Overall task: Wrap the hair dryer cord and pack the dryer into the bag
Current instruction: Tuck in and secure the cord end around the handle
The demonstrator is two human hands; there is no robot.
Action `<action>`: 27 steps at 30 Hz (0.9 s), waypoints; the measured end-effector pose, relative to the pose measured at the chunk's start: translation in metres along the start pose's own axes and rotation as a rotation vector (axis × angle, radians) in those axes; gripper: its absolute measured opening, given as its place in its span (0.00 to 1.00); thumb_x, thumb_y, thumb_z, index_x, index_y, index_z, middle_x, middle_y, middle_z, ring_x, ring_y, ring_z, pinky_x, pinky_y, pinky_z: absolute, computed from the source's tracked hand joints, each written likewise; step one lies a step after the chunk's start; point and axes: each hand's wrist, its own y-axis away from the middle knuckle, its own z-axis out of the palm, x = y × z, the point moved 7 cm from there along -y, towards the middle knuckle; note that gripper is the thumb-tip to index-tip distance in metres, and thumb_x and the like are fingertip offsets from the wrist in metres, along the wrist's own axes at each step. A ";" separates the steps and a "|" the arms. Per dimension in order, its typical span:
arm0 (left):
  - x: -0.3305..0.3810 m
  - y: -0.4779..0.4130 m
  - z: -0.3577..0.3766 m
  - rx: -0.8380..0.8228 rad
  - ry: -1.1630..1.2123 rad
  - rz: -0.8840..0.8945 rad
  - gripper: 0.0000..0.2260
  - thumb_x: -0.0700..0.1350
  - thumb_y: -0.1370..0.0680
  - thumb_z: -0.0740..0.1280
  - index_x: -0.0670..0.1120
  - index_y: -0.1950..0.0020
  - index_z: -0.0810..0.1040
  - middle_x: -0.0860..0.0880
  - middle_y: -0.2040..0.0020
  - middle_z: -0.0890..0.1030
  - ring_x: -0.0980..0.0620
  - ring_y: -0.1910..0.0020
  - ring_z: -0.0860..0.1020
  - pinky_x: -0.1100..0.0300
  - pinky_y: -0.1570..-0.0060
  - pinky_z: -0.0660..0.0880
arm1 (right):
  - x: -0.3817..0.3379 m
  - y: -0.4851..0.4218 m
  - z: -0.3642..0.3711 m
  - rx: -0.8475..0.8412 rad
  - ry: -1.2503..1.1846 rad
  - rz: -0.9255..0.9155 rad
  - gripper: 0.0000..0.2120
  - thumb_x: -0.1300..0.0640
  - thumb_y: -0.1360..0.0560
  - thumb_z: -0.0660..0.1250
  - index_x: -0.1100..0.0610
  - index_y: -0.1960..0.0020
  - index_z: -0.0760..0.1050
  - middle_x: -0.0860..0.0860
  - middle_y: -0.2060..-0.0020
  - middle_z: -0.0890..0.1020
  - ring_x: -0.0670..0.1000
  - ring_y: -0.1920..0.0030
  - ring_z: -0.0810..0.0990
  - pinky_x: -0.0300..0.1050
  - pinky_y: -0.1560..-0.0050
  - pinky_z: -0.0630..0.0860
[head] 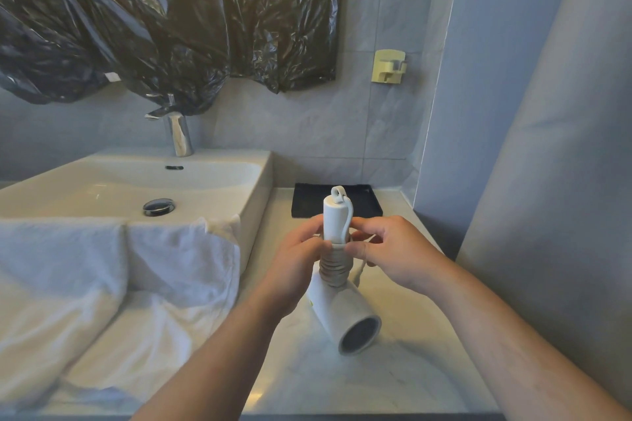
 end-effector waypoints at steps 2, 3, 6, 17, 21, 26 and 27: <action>-0.003 -0.001 -0.002 0.046 -0.001 0.014 0.10 0.44 0.25 0.62 0.42 0.49 0.80 0.46 0.53 0.81 0.48 0.51 0.79 0.45 0.45 0.74 | 0.000 0.000 -0.001 -0.009 0.004 0.005 0.18 0.49 0.25 0.69 0.36 0.36 0.75 0.40 0.62 0.83 0.35 0.67 0.75 0.40 0.55 0.71; -0.004 -0.001 -0.003 0.067 -0.008 0.021 0.11 0.49 0.23 0.63 0.42 0.50 0.79 0.46 0.54 0.80 0.47 0.53 0.79 0.44 0.46 0.75 | 0.000 0.000 -0.001 -0.016 0.016 0.006 0.18 0.48 0.25 0.69 0.36 0.36 0.75 0.39 0.67 0.81 0.35 0.69 0.75 0.38 0.57 0.69; -0.005 -0.002 -0.004 0.082 -0.046 0.037 0.15 0.57 0.24 0.65 0.46 0.51 0.80 0.48 0.55 0.81 0.49 0.54 0.79 0.46 0.48 0.76 | -0.002 -0.001 -0.003 -0.023 0.069 -0.014 0.16 0.49 0.25 0.68 0.34 0.40 0.77 0.44 0.73 0.70 0.42 0.73 0.66 0.38 0.65 0.64; -0.005 -0.001 -0.003 0.117 -0.111 0.070 0.17 0.62 0.26 0.63 0.50 0.53 0.81 0.51 0.58 0.79 0.54 0.58 0.78 0.58 0.54 0.75 | -0.015 0.001 -0.007 0.008 0.477 -0.087 0.14 0.53 0.21 0.62 0.40 0.39 0.77 0.43 0.58 0.77 0.47 0.55 0.77 0.45 0.54 0.75; -0.006 0.003 -0.004 0.146 -0.111 0.068 0.21 0.63 0.27 0.64 0.46 0.54 0.79 0.53 0.61 0.77 0.55 0.61 0.75 0.60 0.57 0.73 | -0.015 0.000 -0.015 0.174 0.597 -0.100 0.09 0.51 0.21 0.63 0.47 0.48 0.82 0.47 0.55 0.75 0.52 0.54 0.77 0.48 0.55 0.75; -0.010 0.008 -0.003 0.188 -0.078 0.040 0.18 0.62 0.28 0.67 0.50 0.49 0.81 0.53 0.57 0.82 0.54 0.55 0.79 0.56 0.52 0.75 | -0.012 -0.005 -0.010 0.110 0.093 0.014 0.18 0.65 0.28 0.59 0.48 0.50 0.83 0.45 0.61 0.82 0.47 0.61 0.78 0.44 0.57 0.78; -0.010 0.010 -0.003 0.206 -0.071 0.032 0.17 0.60 0.27 0.68 0.50 0.47 0.82 0.53 0.55 0.83 0.54 0.54 0.81 0.57 0.52 0.76 | -0.015 -0.006 -0.009 0.063 -0.067 0.021 0.19 0.65 0.32 0.58 0.49 0.52 0.83 0.47 0.60 0.83 0.49 0.59 0.78 0.46 0.54 0.79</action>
